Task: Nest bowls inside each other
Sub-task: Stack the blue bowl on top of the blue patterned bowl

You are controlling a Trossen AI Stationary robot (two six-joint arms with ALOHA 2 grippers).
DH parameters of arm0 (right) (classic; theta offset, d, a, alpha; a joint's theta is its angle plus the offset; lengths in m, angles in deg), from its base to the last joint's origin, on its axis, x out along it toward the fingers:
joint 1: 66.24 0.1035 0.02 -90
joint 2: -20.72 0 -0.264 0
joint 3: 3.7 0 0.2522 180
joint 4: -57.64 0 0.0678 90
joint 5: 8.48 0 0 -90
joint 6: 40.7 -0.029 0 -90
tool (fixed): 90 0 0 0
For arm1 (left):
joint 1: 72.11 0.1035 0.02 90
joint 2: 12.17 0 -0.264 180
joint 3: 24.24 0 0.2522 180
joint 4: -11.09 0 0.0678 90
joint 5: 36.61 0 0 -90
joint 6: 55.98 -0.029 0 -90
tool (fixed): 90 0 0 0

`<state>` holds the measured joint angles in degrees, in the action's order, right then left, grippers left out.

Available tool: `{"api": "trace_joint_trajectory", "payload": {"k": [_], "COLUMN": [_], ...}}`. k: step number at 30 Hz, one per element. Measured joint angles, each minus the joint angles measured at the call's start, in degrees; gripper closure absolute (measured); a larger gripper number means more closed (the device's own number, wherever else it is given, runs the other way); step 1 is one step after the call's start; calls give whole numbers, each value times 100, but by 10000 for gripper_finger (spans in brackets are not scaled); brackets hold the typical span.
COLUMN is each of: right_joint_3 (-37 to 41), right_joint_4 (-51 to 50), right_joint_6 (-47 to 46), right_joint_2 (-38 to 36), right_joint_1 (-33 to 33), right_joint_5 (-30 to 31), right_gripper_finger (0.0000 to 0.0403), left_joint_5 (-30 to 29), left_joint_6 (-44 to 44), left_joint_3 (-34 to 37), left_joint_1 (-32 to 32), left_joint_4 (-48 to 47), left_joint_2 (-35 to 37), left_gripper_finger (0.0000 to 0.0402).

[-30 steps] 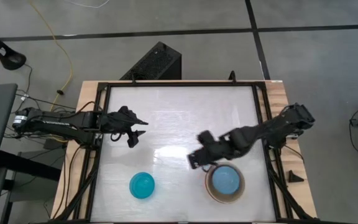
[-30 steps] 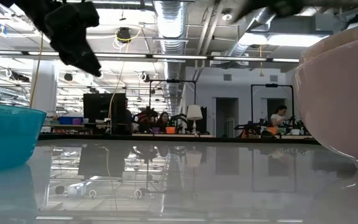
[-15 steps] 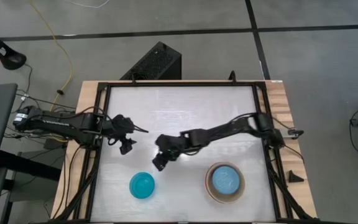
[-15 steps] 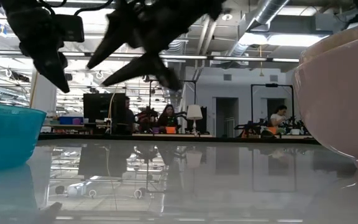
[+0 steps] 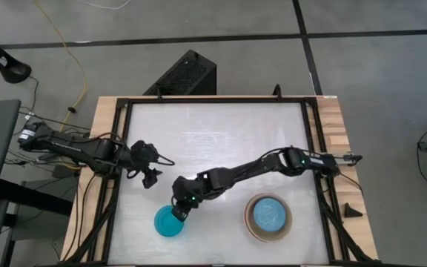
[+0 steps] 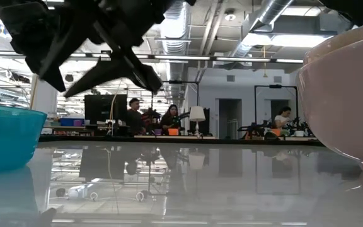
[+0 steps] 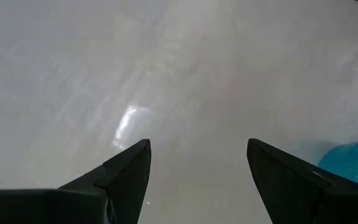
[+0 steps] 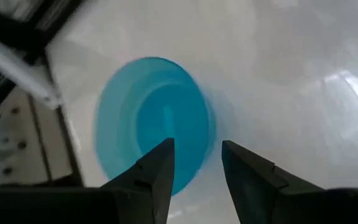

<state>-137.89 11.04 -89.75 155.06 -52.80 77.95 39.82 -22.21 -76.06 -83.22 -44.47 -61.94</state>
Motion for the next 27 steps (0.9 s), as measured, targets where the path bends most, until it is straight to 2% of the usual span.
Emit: {"api": "trace_joint_trajectory", "payload": {"k": [5,14,17,22,27], "right_joint_3": [8,20,-4,4,19], "right_joint_4": [23,430,553,557,129], "right_joint_6": [-631,-1242,-1346,-1283,-938], "right_joint_2": [196,705,814,802,373], "right_joint_1": [194,317,303,287,125], "right_joint_5": [651,828,852,748,205], "right_gripper_finger": [234,243,275,375,374], "left_joint_5": [-5,-137,-143,-240,-314], "left_joint_6": [-321,-725,-763,-744,-559], "left_joint_3": [0,0,0,0,0], "left_joint_1": [-143,-430,-467,-515,-522], "left_joint_4": [7,9,-7,-22,-125], "left_joint_2": [1,1,-1,3,1], "left_gripper_finger": [146,146,146,146,146]}}
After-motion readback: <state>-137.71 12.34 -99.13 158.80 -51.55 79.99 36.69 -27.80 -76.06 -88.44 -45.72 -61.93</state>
